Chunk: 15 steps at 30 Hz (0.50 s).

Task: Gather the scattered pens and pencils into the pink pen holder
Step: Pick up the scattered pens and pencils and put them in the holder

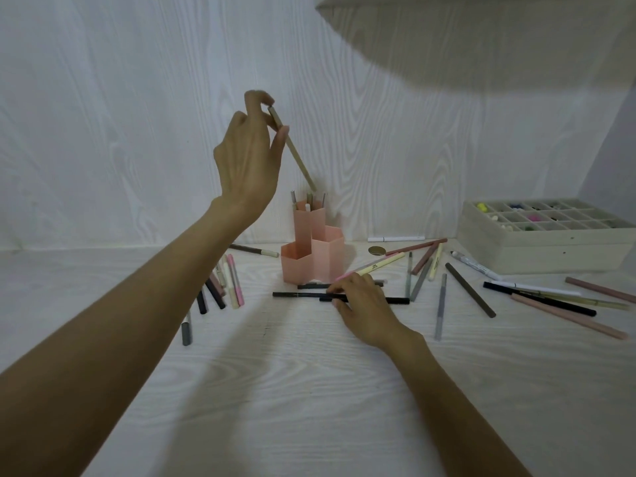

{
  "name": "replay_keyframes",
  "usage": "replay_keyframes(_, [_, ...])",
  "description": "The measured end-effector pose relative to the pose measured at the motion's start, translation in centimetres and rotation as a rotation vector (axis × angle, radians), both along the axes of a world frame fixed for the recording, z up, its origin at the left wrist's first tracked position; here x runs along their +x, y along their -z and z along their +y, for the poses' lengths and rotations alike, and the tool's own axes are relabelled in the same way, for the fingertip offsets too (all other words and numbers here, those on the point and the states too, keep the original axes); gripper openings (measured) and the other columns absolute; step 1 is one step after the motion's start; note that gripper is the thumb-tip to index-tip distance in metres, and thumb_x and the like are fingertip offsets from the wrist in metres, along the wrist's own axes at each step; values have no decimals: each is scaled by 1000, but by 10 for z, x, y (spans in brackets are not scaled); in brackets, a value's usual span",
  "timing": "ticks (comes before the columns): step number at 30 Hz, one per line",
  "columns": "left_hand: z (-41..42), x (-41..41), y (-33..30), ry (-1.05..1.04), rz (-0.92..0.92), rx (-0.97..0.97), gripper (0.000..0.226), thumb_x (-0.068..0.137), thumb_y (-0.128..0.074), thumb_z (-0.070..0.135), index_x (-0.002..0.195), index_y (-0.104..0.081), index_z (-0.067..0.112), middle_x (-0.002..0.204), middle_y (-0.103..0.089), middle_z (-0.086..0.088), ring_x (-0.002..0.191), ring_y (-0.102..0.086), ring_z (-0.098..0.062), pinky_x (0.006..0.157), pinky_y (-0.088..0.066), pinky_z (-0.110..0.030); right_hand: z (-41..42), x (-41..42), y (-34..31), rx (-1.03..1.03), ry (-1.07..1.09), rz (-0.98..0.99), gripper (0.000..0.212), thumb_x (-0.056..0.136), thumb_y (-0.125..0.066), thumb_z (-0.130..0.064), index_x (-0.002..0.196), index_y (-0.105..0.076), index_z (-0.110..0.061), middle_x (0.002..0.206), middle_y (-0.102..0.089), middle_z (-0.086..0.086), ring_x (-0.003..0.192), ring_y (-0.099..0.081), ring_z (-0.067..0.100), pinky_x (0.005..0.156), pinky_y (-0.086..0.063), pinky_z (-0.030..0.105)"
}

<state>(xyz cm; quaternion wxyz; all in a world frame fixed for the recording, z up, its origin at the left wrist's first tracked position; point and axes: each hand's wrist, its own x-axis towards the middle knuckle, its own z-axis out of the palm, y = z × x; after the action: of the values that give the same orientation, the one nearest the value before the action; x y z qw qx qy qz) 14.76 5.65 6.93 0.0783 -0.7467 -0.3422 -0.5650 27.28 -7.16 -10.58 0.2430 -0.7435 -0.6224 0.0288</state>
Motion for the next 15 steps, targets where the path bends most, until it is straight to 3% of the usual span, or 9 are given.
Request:
replay_keyframes(5, [5, -1, 10, -47, 20, -28, 33, 96, -53, 29, 125, -45, 13, 106, -68, 0, 90, -59, -18, 61, -38, -30, 1, -3, 5, 3, 14, 9, 27, 97, -43, -19, 124, -48, -22, 125, -48, 0, 115, -36, 19, 91, -24, 31])
replay_keyframes(8, [7, 0, 11, -30, 34, -22, 32, 96, -54, 27, 124, -46, 15, 106, -68, 1, 91, -60, -18, 60, -39, -30, 4, -3, 6, -21, 22, -45, 35, 98, -40, -20, 133, -45, -23, 127, -44, 2, 118, -33, 20, 95, -24, 32])
replay_keyframes(15, [14, 12, 44, 98, 243, -122, 22, 94, -55, 23, 115, -53, 17, 101, -70, 3, 97, -58, -19, 65, -38, -29, 3, -2, 5, -14, 37, 25, 27, 97, -43, -22, 124, -51, -23, 126, -46, 0, 119, -34, 19, 97, -24, 31])
